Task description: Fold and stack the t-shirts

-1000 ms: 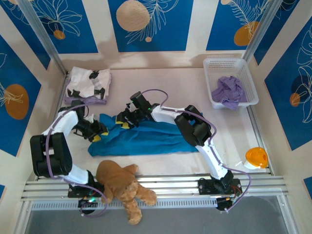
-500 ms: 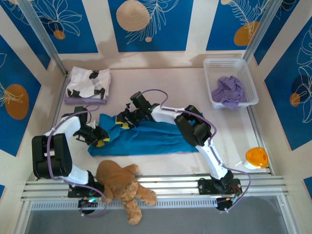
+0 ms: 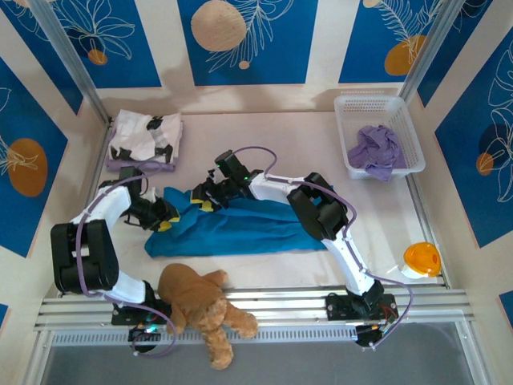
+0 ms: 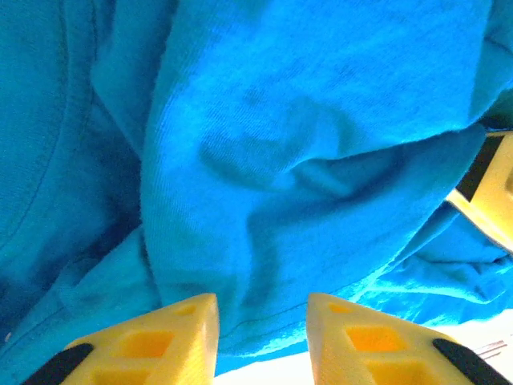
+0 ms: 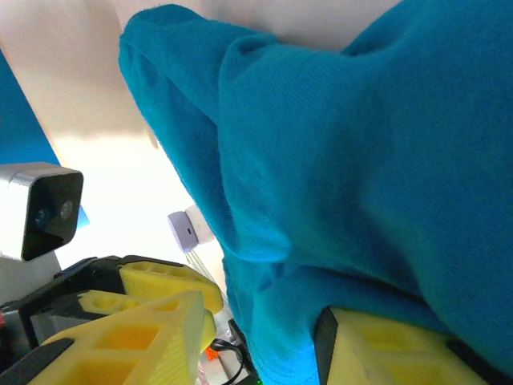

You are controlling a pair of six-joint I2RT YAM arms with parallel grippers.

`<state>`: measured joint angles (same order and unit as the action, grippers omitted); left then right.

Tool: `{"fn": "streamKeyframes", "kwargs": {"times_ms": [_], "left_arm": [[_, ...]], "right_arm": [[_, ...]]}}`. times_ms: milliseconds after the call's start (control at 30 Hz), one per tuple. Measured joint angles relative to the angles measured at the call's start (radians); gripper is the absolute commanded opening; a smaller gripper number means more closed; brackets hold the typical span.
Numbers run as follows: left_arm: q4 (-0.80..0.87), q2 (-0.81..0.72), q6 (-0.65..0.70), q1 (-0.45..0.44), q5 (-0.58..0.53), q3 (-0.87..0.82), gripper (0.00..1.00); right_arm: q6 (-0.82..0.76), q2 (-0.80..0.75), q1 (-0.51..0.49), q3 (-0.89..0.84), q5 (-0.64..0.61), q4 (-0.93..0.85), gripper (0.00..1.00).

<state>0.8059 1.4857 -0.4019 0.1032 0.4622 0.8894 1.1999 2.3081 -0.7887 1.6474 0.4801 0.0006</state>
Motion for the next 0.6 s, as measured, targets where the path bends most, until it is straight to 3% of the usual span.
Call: {"fn": "streamKeyframes", "kwargs": {"times_ms": [267, 600], "left_arm": [[-0.038, -0.021, -0.027, -0.002, 0.013, -0.105, 0.34], [-0.096, -0.005, -0.046, -0.003, 0.036, -0.119, 0.33]], "right_arm": [[0.000, 0.000, 0.001, 0.000, 0.004, 0.000, 0.42], [0.000, 0.000, 0.002, 0.000, 0.004, 0.000, 0.42]]}}
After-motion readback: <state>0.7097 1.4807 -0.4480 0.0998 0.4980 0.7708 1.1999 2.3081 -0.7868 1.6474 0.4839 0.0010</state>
